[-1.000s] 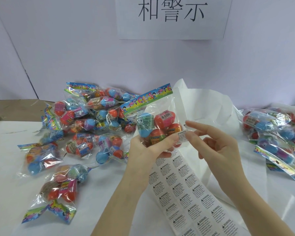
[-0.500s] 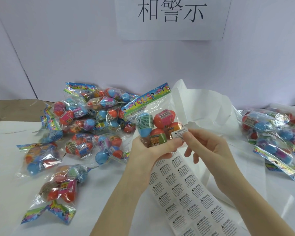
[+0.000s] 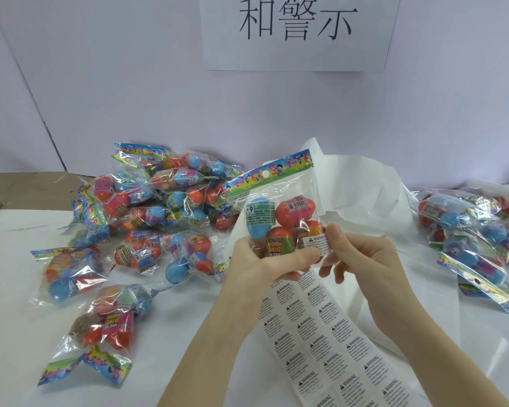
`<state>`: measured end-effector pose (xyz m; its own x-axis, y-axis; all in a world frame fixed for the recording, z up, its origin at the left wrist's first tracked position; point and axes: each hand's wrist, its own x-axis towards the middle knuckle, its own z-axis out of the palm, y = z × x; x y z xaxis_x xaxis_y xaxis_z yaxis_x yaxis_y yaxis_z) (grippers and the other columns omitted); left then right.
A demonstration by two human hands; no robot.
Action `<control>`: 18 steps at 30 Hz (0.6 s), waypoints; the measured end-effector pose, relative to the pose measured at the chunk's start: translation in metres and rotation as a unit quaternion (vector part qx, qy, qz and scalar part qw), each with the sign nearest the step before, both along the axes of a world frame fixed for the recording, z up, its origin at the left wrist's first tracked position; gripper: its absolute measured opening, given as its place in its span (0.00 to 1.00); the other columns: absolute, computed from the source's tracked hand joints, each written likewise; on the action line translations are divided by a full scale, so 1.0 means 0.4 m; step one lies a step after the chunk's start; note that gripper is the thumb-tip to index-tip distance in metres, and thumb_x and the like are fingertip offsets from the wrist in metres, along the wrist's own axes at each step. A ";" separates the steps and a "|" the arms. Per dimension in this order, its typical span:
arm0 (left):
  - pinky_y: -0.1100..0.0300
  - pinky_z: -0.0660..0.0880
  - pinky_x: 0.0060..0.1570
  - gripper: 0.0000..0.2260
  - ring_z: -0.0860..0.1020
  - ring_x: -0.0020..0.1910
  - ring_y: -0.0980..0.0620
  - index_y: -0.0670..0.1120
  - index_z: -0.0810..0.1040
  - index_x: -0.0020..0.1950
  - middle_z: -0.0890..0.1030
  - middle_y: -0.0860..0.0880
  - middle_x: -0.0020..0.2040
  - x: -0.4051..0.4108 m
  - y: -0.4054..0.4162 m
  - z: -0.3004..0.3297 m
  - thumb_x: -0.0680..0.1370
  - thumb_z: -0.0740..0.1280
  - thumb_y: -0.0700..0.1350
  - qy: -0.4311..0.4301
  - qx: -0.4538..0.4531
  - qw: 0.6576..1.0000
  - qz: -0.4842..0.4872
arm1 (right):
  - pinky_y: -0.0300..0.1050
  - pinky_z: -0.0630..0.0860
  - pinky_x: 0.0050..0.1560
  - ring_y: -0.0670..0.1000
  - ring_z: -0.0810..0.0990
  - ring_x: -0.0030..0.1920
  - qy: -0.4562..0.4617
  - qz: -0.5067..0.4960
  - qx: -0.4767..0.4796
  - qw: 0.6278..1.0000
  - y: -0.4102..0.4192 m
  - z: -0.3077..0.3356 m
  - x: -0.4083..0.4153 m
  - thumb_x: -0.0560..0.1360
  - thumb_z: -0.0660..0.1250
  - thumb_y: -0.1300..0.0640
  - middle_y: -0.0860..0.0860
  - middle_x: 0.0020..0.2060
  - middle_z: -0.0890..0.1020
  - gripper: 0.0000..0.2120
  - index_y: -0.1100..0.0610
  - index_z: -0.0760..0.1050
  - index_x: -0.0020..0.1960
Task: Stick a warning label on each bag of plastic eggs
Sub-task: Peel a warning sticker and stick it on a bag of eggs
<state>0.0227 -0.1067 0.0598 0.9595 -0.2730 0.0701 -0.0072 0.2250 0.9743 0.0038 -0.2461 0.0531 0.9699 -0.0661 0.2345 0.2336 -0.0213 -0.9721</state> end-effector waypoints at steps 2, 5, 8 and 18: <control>0.67 0.74 0.31 0.10 0.80 0.33 0.55 0.55 0.84 0.36 0.84 0.48 0.35 0.000 0.000 -0.001 0.60 0.75 0.41 -0.001 -0.003 1.000 -0.002 | 0.32 0.68 0.27 0.43 0.75 0.26 -0.008 0.000 -0.005 1.000 0.002 0.000 -0.001 0.68 0.63 0.42 0.47 0.25 0.80 0.15 0.48 0.83 0.32; 0.68 0.74 0.31 0.08 0.80 0.34 0.55 0.53 0.85 0.36 0.83 0.48 0.35 0.001 0.000 -0.004 0.60 0.75 0.42 -0.001 -0.002 1.000 0.000 | 0.31 0.68 0.28 0.43 0.74 0.27 -0.021 0.015 -0.034 0.999 0.005 0.002 -0.005 0.71 0.67 0.43 0.46 0.28 0.82 0.11 0.45 0.84 0.34; 0.68 0.73 0.31 0.08 0.80 0.34 0.55 0.52 0.85 0.37 0.83 0.49 0.35 0.002 0.001 -0.004 0.61 0.75 0.42 -0.003 -0.002 1.000 -0.009 | 0.30 0.68 0.28 0.42 0.73 0.26 -0.031 0.024 -0.038 0.999 0.006 0.001 -0.007 0.70 0.68 0.45 0.45 0.28 0.82 0.08 0.44 0.84 0.35; 0.67 0.74 0.31 0.11 0.80 0.32 0.56 0.55 0.84 0.36 0.84 0.49 0.35 0.001 -0.001 -0.005 0.59 0.75 0.41 0.001 0.003 1.000 0.004 | 0.32 0.68 0.26 0.43 0.73 0.23 -0.020 0.007 -0.001 1.000 0.000 -0.002 -0.001 0.67 0.63 0.49 0.47 0.22 0.78 0.11 0.47 0.83 0.32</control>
